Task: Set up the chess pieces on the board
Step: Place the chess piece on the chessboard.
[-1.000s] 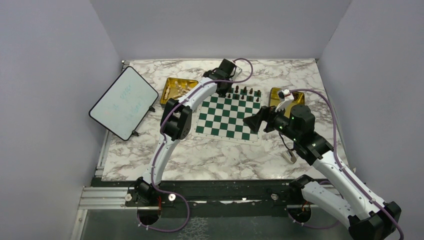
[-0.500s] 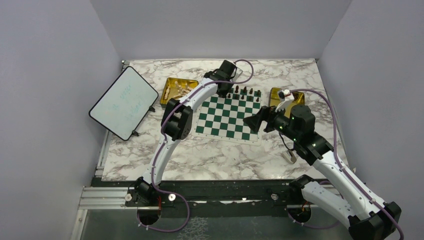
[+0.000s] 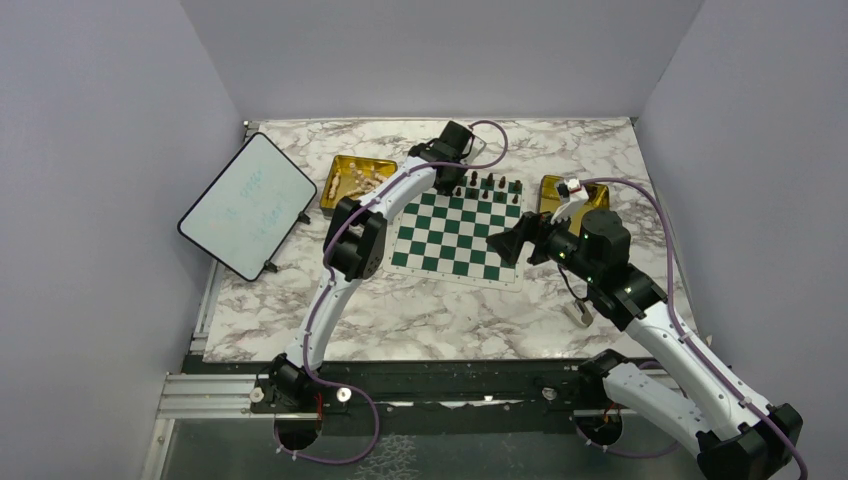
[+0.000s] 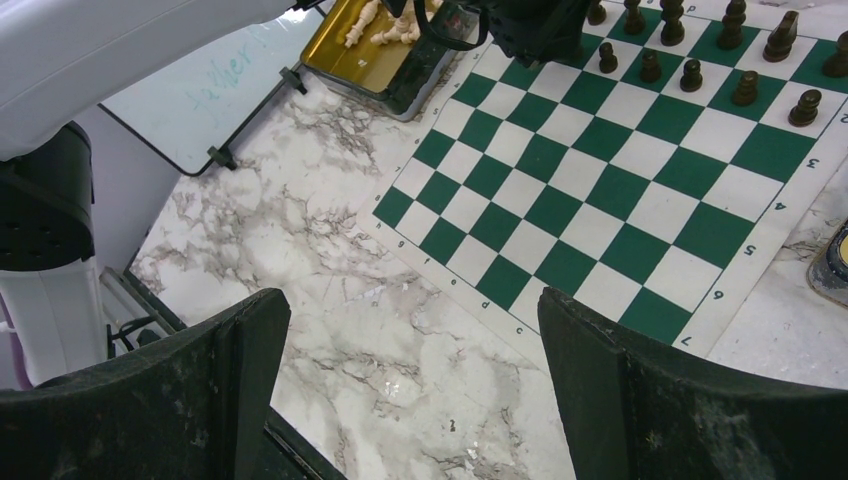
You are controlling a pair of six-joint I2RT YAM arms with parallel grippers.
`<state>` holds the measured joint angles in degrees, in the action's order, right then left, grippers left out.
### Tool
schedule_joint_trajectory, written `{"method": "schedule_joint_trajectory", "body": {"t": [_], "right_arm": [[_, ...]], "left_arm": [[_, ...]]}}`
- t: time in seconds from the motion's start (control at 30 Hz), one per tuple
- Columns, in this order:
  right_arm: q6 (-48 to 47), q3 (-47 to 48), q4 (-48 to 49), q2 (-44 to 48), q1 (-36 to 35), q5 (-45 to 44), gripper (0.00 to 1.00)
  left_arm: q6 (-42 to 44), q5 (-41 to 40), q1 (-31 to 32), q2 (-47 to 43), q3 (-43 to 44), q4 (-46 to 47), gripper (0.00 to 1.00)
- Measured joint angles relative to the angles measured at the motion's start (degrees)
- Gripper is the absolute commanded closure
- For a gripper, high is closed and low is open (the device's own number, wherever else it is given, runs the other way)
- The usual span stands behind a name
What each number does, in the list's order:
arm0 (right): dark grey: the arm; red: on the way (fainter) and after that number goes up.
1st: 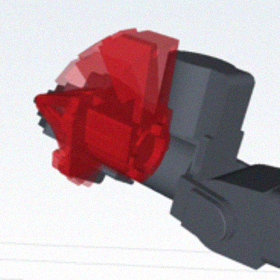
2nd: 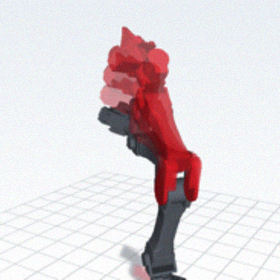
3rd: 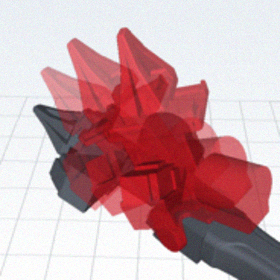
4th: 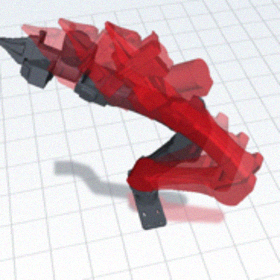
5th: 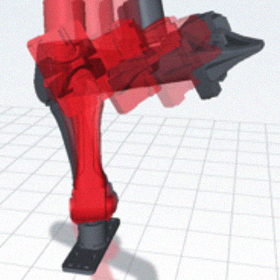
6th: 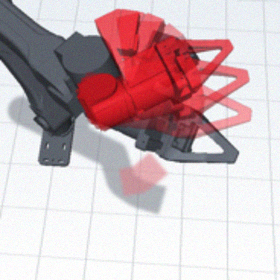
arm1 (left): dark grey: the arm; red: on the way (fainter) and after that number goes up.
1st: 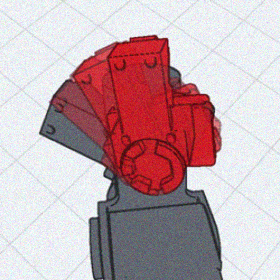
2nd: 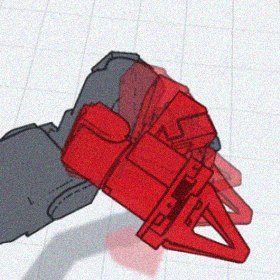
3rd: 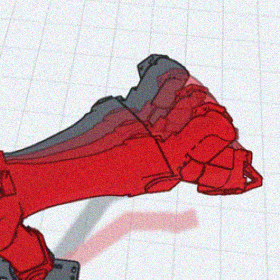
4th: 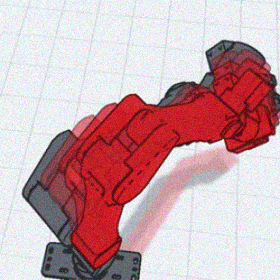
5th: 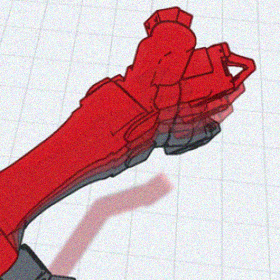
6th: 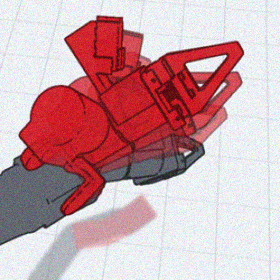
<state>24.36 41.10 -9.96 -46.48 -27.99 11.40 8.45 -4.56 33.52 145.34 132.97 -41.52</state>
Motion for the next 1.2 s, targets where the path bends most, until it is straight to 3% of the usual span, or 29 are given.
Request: {"method": "schedule_joint_trajectory", "body": {"t": [0.4, 0.97, 1.2], "right_arm": [[0.0, 0.0, 0.0, 0.0, 0.0, 0.0, 0.00], [0.0, 0.0, 0.0, 0.0, 0.0, 0.0, 0.00], [0.2, 0.0, 0.0, -0.7, 0.0, -3.0, 0.00]], "left_arm": [[0.7, -0.1, 0.0, 0.2, 0.5, 0.7, 0.84], [0.6, -0.1, 0.0, 0.2, 0.2, 0.9, 0.63], [-0.3, 0.4, 0.0, -4.2, -5.9, 1.0, 0.50]]}}
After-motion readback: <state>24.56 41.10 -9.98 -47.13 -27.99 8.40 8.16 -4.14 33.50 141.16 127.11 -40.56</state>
